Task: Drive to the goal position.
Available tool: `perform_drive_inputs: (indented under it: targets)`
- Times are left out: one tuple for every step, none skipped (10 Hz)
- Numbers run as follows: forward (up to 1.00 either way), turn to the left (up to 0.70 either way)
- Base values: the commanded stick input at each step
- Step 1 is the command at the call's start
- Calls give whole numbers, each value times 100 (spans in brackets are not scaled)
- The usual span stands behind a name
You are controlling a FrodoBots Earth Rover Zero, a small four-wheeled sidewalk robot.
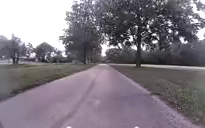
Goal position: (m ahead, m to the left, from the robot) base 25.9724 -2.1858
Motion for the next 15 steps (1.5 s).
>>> perform_drive_inputs:
  targets:
    - [70, 0]
    - [70, 0]
    - [70, 0]
    - [70, 0]
    - [70, 0]
    - [70, 0]
    - [70, 0]
    - [70, 0]
    - [70, 0]
    - [70, 0]
    - [70, 0]
    - [70, 0]
    - [70, 0]
    - [70, 0]
    - [70, 0]
